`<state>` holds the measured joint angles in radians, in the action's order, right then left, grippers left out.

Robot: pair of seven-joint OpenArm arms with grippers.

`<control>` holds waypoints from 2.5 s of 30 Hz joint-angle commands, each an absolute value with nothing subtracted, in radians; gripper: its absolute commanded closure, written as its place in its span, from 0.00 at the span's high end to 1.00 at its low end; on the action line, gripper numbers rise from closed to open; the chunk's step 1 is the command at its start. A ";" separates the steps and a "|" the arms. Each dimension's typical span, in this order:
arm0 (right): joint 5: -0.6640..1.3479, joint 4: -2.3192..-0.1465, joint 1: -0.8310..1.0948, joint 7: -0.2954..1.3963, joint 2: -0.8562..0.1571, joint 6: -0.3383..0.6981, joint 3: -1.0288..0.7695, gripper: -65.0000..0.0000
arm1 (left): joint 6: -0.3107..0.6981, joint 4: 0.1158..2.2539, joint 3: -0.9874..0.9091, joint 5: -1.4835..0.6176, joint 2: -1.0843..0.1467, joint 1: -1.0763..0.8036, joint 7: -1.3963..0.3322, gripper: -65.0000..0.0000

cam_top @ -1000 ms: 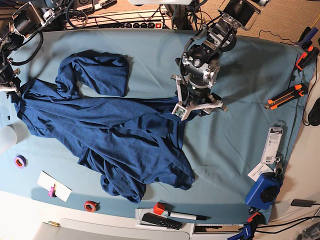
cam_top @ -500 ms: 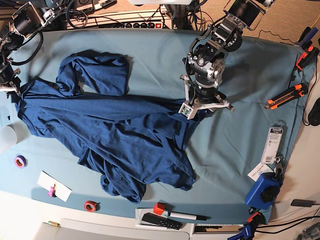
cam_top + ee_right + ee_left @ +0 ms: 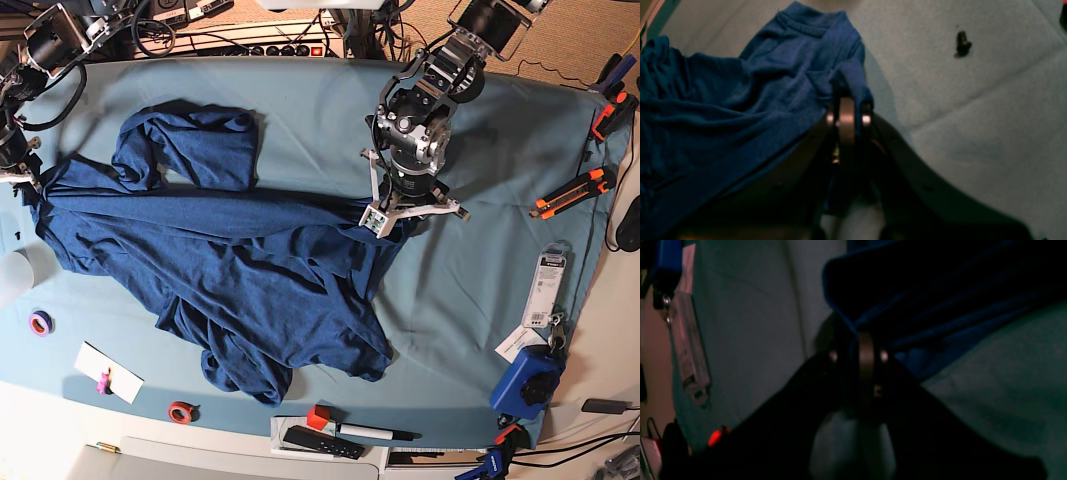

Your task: Layout the t-shirt on the table in an organized manner, then fold the t-shirt properly

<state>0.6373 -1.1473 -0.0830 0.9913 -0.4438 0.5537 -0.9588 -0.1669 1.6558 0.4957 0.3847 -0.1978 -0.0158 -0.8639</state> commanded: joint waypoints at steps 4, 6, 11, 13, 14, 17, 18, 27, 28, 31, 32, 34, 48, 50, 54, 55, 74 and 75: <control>0.658 -1.165 -0.094 0.969 -0.474 0.561 -0.962 0.00 | -0.130 1.660 0.492 0.340 -0.202 0.009 -0.899 0.26; 0.658 -1.165 -0.094 0.969 -0.474 0.561 -0.962 0.00 | -0.130 1.660 0.492 0.332 -0.202 0.023 -0.900 0.26; 0.658 -1.165 -0.094 0.968 -0.474 0.562 -0.962 0.00 | -0.130 1.660 0.492 0.321 -0.202 0.051 -0.900 0.26; 0.658 -1.165 -0.094 0.968 -0.474 0.562 -0.962 0.00 | -0.107 1.660 0.492 0.292 -0.202 0.056 -0.900 0.31; 0.658 -1.165 -0.094 0.968 -0.474 0.562 -0.962 0.00 | -0.084 1.660 0.492 0.276 -0.202 0.057 -0.900 0.36; 0.658 -1.165 -0.094 0.968 -0.474 0.562 -0.962 0.00 | -0.062 1.660 0.492 0.246 -0.202 0.063 -0.900 0.41; 0.658 -1.165 -0.094 0.968 -0.474 0.564 -0.962 0.00 | -0.062 1.660 0.492 0.247 -0.202 0.067 -0.900 0.41; 0.658 -1.165 -0.094 0.969 -0.474 0.564 -0.962 0.00 | -0.062 1.660 0.492 0.257 -0.202 0.094 -0.891 0.36; 0.658 -1.165 -0.094 0.969 -0.474 0.564 -0.962 0.00 | -0.062 1.660 0.492 0.257 -0.203 0.095 -0.891 0.35; 0.658 -1.165 -0.094 0.969 -0.474 0.564 -0.962 0.00 | -0.062 1.660 0.492 0.257 -0.203 0.095 -0.891 0.35; 0.658 -1.165 -0.094 0.968 -0.474 0.564 -0.962 0.00 | -0.062 1.660 0.492 0.257 -0.202 0.095 -0.892 0.35; 0.658 -1.165 -0.094 0.969 -0.474 0.564 -0.962 0.00 | -0.062 1.667 0.492 0.257 -0.202 0.095 -0.891 0.35; 0.658 -1.165 -0.094 0.968 -0.474 0.564 -0.962 0.00 | -0.024 1.705 0.387 0.170 -0.202 0.116 -0.838 0.35; 0.658 -1.165 -0.094 0.968 -0.474 0.564 -0.962 0.00 | -0.024 1.705 0.351 0.170 -0.202 0.116 -0.838 0.35; 0.658 -1.165 -0.094 0.968 -0.474 0.564 -0.962 0.00 | -0.024 1.705 0.295 0.163 -0.203 0.113 -0.838 0.25; 0.658 -1.165 -0.094 0.968 -0.474 0.564 -0.962 0.00 | -0.024 1.705 0.286 0.151 -0.203 0.113 -0.838 0.25; 0.658 -1.165 -0.094 0.970 -0.474 0.564 -0.962 0.00 | 0.080 1.704 0.279 0.039 -0.202 0.064 -0.829 0.02; 0.658 -1.165 -0.094 0.969 -0.474 0.564 -0.962 0.00 | 0.080 1.704 0.279 0.047 -0.202 0.064 -0.830 0.06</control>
<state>0.6373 -1.1473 -0.0826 0.9909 -0.4438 0.5541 -0.9592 0.0834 1.6848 0.2836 0.0402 -0.2047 0.0475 -0.8509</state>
